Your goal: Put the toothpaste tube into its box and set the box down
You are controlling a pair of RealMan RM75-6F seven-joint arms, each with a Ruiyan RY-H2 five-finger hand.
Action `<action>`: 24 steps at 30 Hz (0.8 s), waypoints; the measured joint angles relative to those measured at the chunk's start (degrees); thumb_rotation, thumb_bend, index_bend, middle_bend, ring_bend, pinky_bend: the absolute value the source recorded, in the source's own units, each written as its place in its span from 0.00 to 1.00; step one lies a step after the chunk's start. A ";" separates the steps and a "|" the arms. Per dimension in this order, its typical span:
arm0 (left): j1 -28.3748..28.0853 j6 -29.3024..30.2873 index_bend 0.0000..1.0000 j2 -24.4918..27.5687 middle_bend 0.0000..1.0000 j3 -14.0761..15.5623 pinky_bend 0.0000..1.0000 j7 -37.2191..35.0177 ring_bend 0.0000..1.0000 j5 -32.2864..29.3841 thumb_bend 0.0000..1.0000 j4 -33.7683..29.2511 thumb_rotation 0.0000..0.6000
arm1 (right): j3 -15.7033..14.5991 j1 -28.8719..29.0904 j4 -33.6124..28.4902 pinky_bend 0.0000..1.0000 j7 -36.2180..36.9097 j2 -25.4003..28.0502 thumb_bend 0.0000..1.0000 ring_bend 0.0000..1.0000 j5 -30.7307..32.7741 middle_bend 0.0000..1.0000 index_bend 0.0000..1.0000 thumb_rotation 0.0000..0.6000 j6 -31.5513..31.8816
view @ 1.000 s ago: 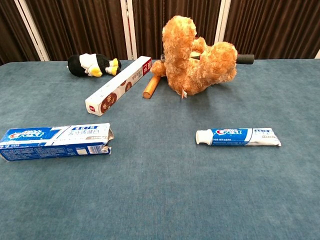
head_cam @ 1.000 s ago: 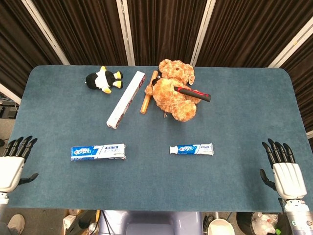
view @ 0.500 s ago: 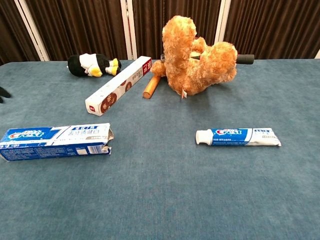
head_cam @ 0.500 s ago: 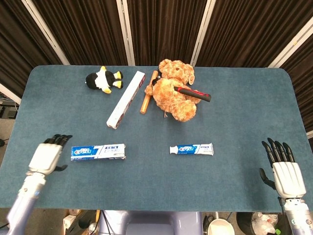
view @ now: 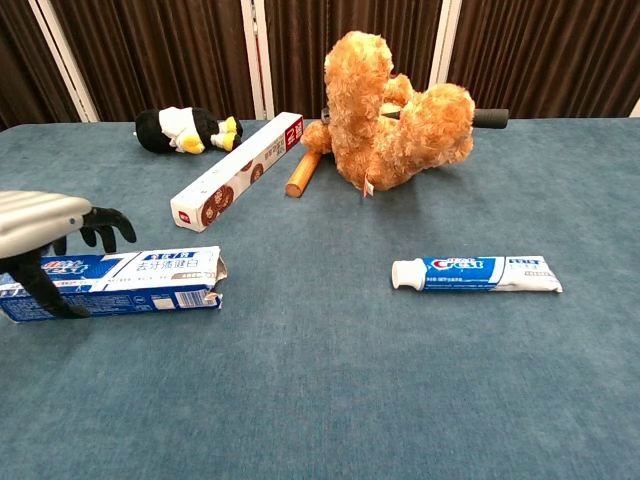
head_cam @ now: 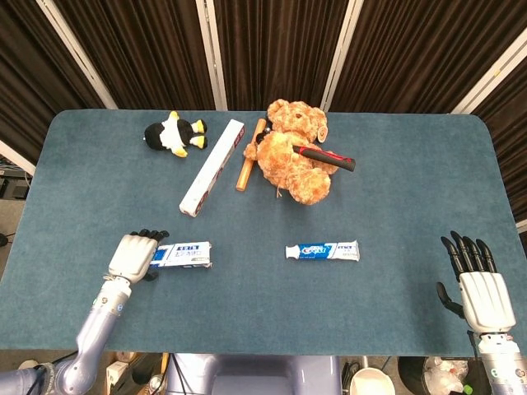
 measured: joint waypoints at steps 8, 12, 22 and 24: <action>-1.27 1.31 0.32 -3.28 0.46 0.62 0.49 0.80 0.42 -1.50 0.30 2.30 1.00 | 0.07 0.01 -0.03 0.04 0.24 0.06 0.39 0.00 0.16 0.00 0.00 1.00 -0.05; -1.30 1.79 0.35 -3.62 0.50 0.96 0.50 -0.10 0.45 -0.99 0.33 2.53 1.00 | 0.13 0.04 0.03 0.04 0.39 0.10 0.39 0.00 0.11 0.00 0.00 1.00 0.03; -1.67 2.83 0.36 -2.05 0.50 1.40 0.50 -4.79 0.46 5.25 0.33 1.30 1.00 | 0.05 0.11 0.03 0.04 0.12 0.04 0.39 0.00 0.12 0.00 0.00 1.00 -0.15; -1.91 2.81 0.36 -1.14 0.50 1.43 0.50 -5.53 0.46 6.74 0.33 0.65 1.00 | 0.19 0.21 -0.02 0.04 0.12 0.08 0.39 0.00 0.11 0.00 0.00 1.00 -0.14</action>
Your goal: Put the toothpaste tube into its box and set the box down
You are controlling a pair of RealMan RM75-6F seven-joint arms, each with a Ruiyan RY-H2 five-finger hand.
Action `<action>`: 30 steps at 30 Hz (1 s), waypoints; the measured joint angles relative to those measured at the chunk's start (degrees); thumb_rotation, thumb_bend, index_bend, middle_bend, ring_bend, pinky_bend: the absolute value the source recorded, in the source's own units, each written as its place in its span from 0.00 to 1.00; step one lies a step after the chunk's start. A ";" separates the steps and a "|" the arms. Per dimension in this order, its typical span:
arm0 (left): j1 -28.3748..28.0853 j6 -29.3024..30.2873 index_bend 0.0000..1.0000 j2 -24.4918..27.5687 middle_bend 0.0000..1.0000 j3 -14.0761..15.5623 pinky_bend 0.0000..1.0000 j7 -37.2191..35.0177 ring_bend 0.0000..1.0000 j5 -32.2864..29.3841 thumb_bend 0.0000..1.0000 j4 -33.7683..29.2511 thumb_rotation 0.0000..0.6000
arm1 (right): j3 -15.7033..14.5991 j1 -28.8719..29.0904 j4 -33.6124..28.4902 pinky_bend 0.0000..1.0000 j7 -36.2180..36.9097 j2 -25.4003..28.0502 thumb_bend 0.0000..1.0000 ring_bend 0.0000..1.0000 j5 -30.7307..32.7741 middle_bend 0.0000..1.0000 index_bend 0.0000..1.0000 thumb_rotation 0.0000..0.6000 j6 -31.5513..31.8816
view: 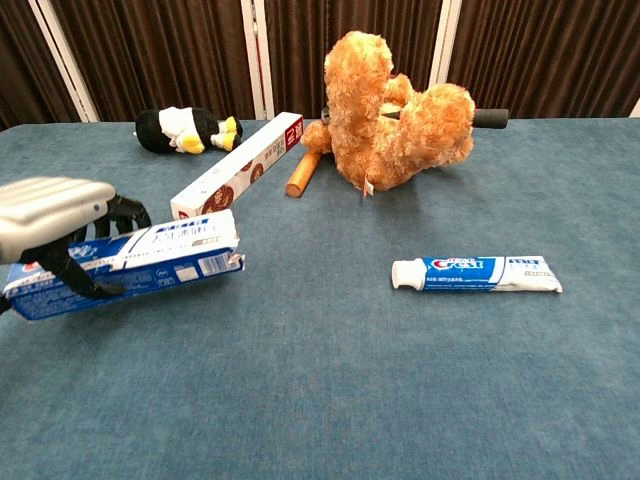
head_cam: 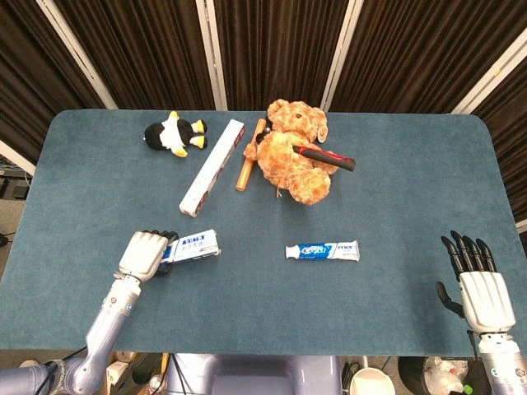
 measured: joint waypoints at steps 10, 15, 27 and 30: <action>-2.53 -0.64 0.36 6.33 0.50 -1.54 0.50 -5.92 0.46 8.14 0.33 -2.52 1.00 | 0.92 2.74 -1.65 0.10 -2.68 0.37 0.39 0.16 -1.51 0.19 0.07 1.00 -2.21; -4.27 -2.16 0.36 8.46 0.50 -3.46 0.50 -9.19 0.46 8.84 0.33 -3.41 1.00 | 1.81 5.86 -4.95 0.10 -5.55 0.32 0.39 0.18 -0.36 0.22 0.07 1.00 -7.52; -8.24 -5.47 0.36 12.30 0.50 -6.72 0.50 -12.81 0.46 9.15 0.33 -3.69 1.00 | 3.83 14.78 -10.86 0.11 -22.92 -5.21 0.39 0.21 9.49 0.25 0.14 1.00 -21.35; -8.71 -5.68 0.36 12.99 0.50 -7.08 0.50 -13.22 0.46 9.03 0.33 -3.59 1.00 | 4.33 16.39 -10.86 0.11 -26.44 -8.37 0.39 0.23 12.56 0.27 0.18 1.00 -22.70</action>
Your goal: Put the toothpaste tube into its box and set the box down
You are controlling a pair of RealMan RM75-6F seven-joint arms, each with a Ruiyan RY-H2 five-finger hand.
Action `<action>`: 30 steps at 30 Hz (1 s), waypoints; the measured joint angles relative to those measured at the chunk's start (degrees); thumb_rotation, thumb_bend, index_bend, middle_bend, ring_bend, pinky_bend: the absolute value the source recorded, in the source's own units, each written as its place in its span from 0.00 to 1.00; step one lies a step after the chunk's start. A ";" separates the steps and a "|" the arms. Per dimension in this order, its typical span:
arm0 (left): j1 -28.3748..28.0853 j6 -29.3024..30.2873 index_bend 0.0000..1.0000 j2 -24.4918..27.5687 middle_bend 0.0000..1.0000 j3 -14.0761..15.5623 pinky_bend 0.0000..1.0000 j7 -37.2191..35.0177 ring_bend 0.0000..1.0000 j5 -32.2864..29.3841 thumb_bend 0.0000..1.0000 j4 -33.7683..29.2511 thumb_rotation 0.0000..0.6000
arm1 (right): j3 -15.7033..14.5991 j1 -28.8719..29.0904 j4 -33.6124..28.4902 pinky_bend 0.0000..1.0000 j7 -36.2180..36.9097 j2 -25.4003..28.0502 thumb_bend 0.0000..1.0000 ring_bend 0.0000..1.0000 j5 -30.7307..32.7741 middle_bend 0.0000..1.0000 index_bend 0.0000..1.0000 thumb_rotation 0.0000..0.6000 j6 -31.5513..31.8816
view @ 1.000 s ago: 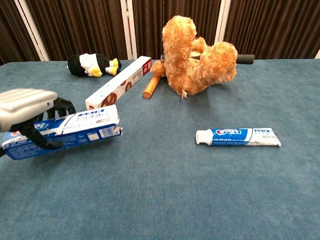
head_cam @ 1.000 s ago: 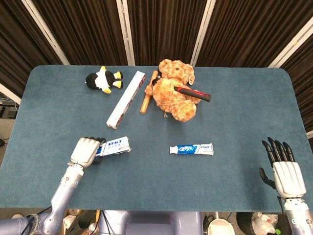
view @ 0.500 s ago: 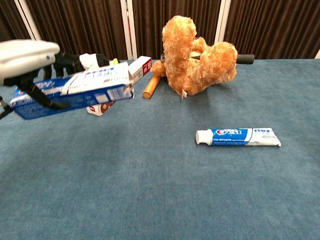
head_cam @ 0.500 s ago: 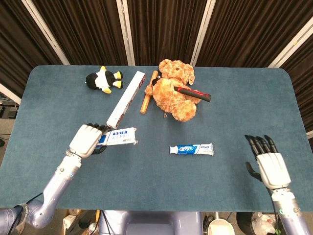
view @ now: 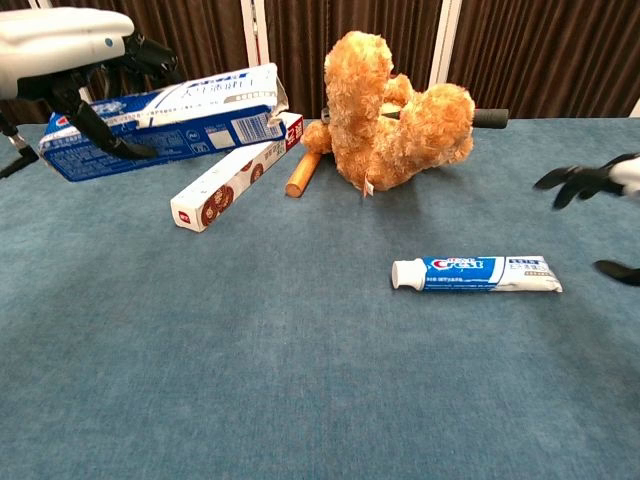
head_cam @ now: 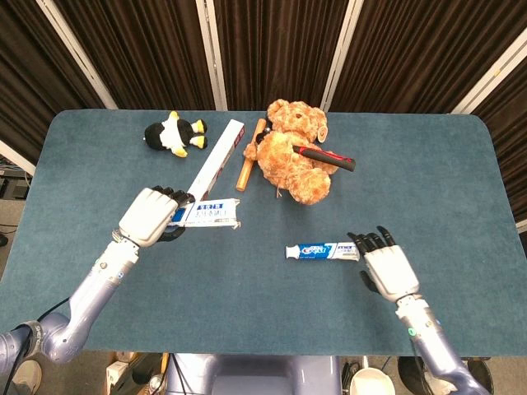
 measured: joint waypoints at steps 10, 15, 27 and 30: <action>-0.31 0.06 0.36 2.16 0.50 0.09 0.50 -1.61 0.46 -0.29 0.33 0.32 1.00 | -0.06 2.73 3.74 0.11 -4.66 -7.06 0.39 0.24 5.36 0.28 0.18 1.00 -1.65; -0.32 0.10 0.36 2.56 0.50 0.54 0.50 -2.00 0.46 -0.23 0.33 0.57 1.00 | 0.08 3.82 5.93 0.11 -5.21 -9.62 0.39 0.24 5.71 0.28 0.18 1.00 -1.59; -0.65 0.67 0.36 3.18 0.51 2.20 0.50 -3.76 0.46 1.60 0.33 0.96 1.00 | 0.74 6.38 12.80 0.11 -4.45 -14.24 0.39 0.24 6.90 0.28 0.18 1.00 -1.12; -0.79 0.77 0.37 3.22 0.51 2.51 0.50 -3.87 0.46 1.86 0.33 0.90 1.00 | 0.32 6.73 14.54 0.11 -4.29 -14.86 0.39 0.24 7.21 0.28 0.18 1.00 -1.47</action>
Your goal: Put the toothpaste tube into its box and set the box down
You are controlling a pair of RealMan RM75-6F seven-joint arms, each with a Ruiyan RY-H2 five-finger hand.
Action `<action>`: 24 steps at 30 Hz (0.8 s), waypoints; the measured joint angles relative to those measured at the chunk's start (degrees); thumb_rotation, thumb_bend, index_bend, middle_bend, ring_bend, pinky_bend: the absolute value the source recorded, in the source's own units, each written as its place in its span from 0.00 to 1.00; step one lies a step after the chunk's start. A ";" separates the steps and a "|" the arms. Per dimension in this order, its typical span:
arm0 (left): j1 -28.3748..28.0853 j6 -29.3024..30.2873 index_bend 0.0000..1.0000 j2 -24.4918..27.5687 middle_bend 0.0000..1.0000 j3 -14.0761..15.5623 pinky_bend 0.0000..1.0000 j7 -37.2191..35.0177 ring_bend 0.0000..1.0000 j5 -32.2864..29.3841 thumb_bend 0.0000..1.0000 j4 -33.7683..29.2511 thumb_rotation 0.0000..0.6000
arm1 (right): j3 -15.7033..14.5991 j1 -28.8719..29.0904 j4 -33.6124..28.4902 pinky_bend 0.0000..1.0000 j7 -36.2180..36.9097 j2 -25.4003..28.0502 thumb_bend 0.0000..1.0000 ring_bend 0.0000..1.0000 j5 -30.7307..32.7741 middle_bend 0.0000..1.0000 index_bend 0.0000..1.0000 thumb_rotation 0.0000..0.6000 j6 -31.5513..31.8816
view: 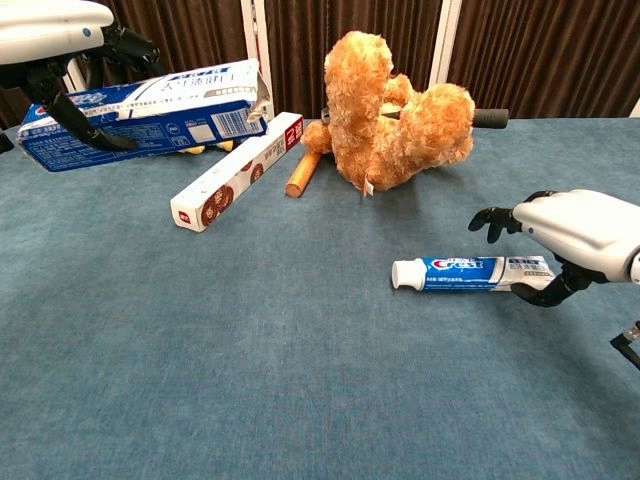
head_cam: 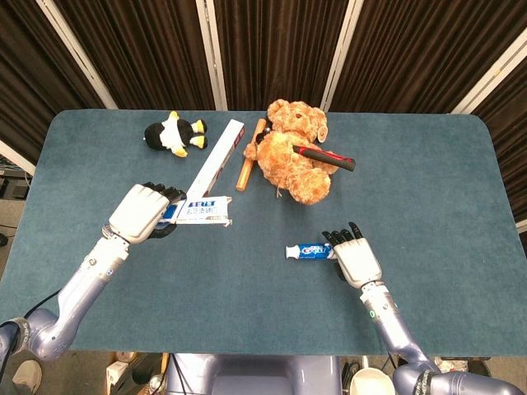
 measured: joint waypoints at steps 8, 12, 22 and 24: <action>-0.37 0.20 0.37 0.14 0.51 0.37 0.50 -0.10 0.46 -0.08 0.33 -0.13 1.00 | -1.18 0.40 3.53 0.21 0.84 -1.56 0.39 0.43 0.21 0.47 0.36 1.00 0.01; -0.49 0.35 0.37 0.25 0.51 0.65 0.50 -0.07 0.46 0.12 0.33 -0.24 1.00 | -1.29 0.41 5.63 0.34 1.76 -2.87 0.39 0.59 -0.80 0.63 0.54 1.00 1.43; -0.66 0.82 0.37 -0.24 0.51 1.10 0.50 -0.86 0.46 0.31 0.33 0.04 1.00 | -2.25 -0.15 6.80 0.52 3.57 -2.39 0.39 0.69 -3.79 0.73 0.66 1.00 3.93; -0.68 0.85 0.37 -0.37 0.51 1.18 0.50 -1.03 0.46 0.29 0.33 0.15 1.00 | -2.43 -0.27 6.39 0.52 3.92 -1.72 0.39 0.69 -4.21 0.73 0.66 1.00 4.08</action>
